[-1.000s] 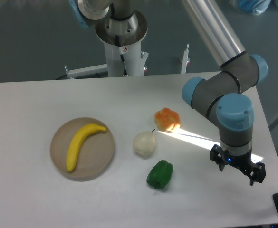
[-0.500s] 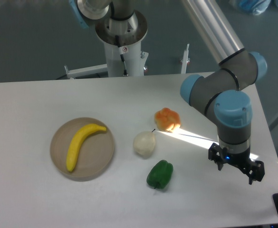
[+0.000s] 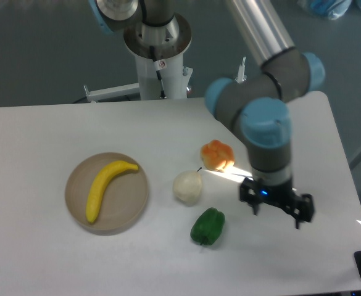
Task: Pick up the banana from the plate
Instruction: 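Move the open gripper over the yellow banana on the wooden plate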
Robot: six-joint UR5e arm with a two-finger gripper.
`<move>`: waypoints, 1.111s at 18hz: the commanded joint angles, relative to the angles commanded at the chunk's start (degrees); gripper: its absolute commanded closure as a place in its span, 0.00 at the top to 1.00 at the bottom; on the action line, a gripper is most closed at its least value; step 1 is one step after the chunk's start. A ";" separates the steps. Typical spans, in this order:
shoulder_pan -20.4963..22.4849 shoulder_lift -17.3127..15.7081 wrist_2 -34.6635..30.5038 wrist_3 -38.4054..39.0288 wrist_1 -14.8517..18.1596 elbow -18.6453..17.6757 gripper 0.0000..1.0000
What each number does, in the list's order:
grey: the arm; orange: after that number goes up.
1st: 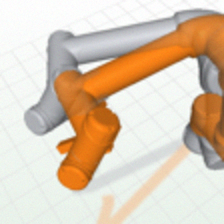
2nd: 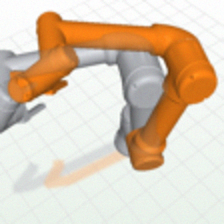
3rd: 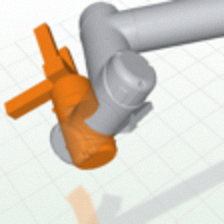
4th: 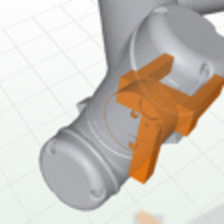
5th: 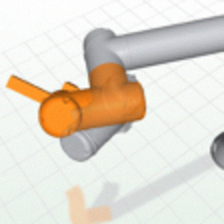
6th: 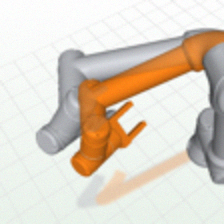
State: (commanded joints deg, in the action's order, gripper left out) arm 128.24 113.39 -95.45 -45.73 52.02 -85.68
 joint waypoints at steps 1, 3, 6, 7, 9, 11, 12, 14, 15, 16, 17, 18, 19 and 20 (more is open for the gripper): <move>-1.05 -1.32 0.09 1.86 1.23 -1.67 1.00; -3.42 -3.69 0.35 3.71 2.11 -4.92 1.00; -7.56 -5.29 1.58 9.23 2.38 -7.57 1.00; -8.53 -5.38 2.63 11.34 3.08 -8.10 1.00; -9.50 -5.38 5.35 13.55 5.88 -8.36 1.00; -9.94 -5.29 9.91 15.49 7.91 -9.06 1.00; -10.12 -5.29 11.59 15.67 8.18 -9.50 1.00; -11.95 -5.20 12.13 15.76 7.92 -11.43 1.00; -13.01 -5.11 11.96 15.85 7.66 -12.22 1.00; -13.80 -4.85 11.61 16.28 7.39 -12.84 1.00; -14.42 -4.68 11.08 16.90 7.13 -13.72 1.00; -15.12 -4.50 10.47 17.34 6.78 -14.42 1.00; -15.74 -4.24 10.11 17.86 6.69 -14.78 1.00; -16.26 -4.23 9.85 18.31 6.08 -15.22 1.00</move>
State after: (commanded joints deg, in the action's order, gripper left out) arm 111.98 109.16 -85.60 -27.43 58.10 -100.89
